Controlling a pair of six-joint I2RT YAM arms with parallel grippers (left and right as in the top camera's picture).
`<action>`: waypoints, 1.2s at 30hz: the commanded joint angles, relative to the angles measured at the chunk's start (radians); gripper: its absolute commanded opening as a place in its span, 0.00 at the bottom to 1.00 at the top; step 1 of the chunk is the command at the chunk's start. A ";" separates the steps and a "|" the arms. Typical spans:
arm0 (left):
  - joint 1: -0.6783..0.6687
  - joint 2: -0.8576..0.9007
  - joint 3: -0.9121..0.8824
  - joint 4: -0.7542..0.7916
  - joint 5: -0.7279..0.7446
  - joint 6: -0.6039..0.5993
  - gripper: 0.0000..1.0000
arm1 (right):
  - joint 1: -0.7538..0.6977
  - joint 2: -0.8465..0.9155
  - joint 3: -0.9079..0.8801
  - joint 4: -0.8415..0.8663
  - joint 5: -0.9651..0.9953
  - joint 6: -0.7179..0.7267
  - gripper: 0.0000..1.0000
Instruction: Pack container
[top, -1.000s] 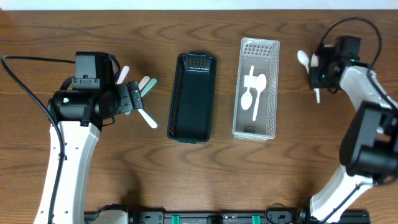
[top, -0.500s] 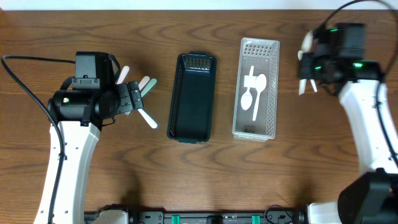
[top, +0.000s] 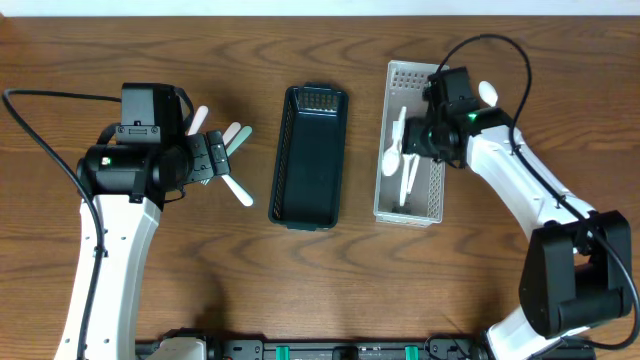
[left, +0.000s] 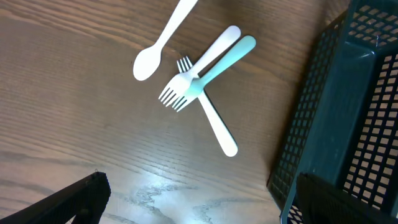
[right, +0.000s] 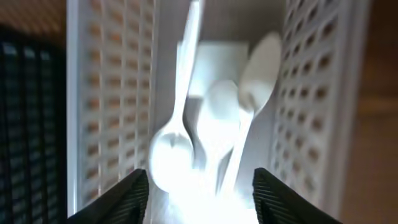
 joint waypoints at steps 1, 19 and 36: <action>0.005 0.001 0.022 -0.004 -0.016 0.006 0.98 | -0.050 -0.039 0.056 0.042 0.046 -0.087 0.57; 0.005 0.001 0.022 -0.004 -0.016 0.006 0.98 | -0.431 0.221 0.074 0.348 -0.027 -0.431 0.60; 0.005 0.001 0.022 -0.004 -0.016 0.006 0.98 | -0.437 0.333 0.074 0.496 -0.026 -0.432 0.53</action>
